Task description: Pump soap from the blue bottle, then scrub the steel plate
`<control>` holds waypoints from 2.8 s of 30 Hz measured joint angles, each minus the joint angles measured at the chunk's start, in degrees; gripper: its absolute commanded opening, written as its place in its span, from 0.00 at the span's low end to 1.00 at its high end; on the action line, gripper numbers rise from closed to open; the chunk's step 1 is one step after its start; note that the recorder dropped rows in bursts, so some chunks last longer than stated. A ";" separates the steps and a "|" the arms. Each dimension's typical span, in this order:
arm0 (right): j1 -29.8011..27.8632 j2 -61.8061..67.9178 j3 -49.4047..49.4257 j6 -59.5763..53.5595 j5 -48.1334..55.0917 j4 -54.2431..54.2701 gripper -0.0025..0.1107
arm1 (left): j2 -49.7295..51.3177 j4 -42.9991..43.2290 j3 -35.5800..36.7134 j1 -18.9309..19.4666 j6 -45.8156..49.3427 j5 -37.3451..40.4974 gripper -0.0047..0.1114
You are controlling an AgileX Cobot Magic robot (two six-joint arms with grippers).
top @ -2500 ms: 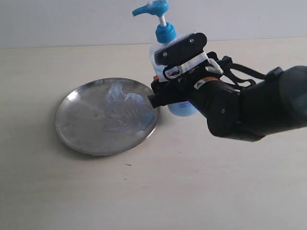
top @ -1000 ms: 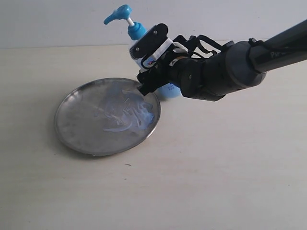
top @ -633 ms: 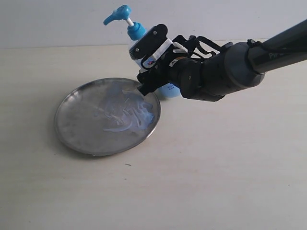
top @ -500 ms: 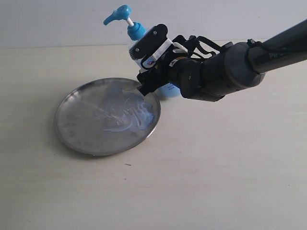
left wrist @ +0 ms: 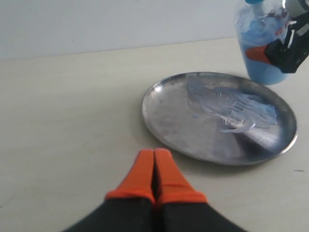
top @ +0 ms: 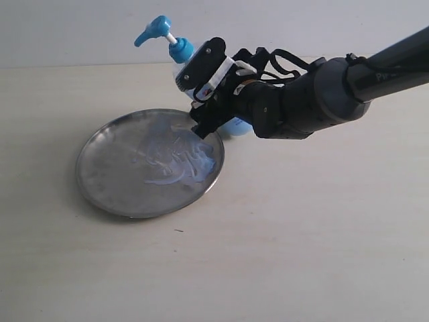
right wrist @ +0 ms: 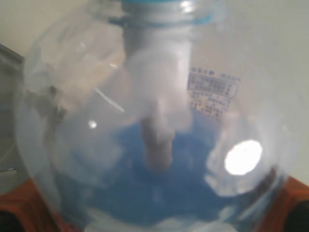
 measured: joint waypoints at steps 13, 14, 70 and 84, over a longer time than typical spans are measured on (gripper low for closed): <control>-0.23 -3.52 0.00 2.75 8.55 4.87 0.02 | 2.04 3.28 -11.37 0.00 0.00 4.54 0.04; -0.23 -3.64 0.12 2.87 8.55 5.39 0.02 | 2.51 3.28 -11.79 0.00 0.00 4.67 0.04; -1.31 -4.47 3.37 18.03 5.86 -3.23 0.02 | 24.67 4.72 -30.55 -4.64 0.00 4.63 0.04; -1.31 -4.56 5.05 20.96 3.33 -8.91 0.02 | 42.96 -6.26 -40.20 -6.33 2.70 3.48 0.04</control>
